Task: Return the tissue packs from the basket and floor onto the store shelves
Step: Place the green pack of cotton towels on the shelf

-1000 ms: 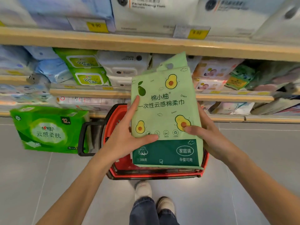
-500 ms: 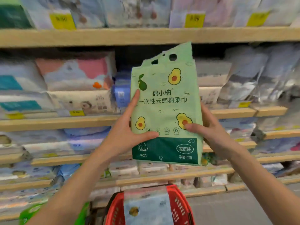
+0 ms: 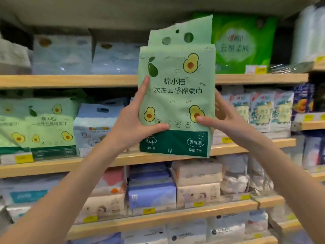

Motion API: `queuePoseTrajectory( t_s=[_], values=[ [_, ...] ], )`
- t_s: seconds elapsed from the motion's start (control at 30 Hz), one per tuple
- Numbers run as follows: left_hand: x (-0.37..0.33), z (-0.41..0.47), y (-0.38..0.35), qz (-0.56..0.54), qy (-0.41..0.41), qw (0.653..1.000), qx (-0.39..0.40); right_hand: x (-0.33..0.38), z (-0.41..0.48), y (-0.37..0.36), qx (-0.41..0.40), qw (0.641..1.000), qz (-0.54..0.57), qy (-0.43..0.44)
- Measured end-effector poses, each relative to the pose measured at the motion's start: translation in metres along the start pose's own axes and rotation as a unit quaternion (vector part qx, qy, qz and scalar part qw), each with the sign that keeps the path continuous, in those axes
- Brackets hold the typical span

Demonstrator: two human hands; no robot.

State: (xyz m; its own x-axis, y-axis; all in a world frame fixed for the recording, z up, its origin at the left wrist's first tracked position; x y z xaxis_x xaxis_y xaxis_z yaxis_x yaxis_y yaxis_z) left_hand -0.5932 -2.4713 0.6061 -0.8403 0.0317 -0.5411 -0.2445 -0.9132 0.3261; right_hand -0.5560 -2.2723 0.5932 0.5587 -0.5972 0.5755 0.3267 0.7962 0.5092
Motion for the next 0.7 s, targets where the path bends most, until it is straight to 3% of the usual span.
queuePoseTrajectory(
  t_s=[0.33, 0.7],
  values=[
    [-0.082, 0.055, 0.049, 0.035, -0.124, 0.991, -0.023, 0.1, 0.053, 0.048, -0.056, 0.988, -0.11, 0.097],
    [-0.108, 0.104, 0.055, 0.096, -0.188, 0.976, -0.053, 0.123, 0.096, 0.085, -0.097, 0.971, -0.162, 0.146]
  ],
)
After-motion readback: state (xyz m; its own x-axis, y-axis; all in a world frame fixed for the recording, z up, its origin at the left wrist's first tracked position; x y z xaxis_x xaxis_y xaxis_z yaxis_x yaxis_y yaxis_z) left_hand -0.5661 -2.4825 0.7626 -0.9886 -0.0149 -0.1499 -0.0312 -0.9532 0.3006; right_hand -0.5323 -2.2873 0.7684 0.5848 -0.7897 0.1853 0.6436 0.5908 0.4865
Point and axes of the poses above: each hand's wrist, its own z-axis towards the middle knuckle, its own y-axis out of the back of the hand, x = y × z, the point moved 8 cm from there along z, towards the middle knuckle, and after that the axes turned 15 degrees about -z, right-handed, at the moved point
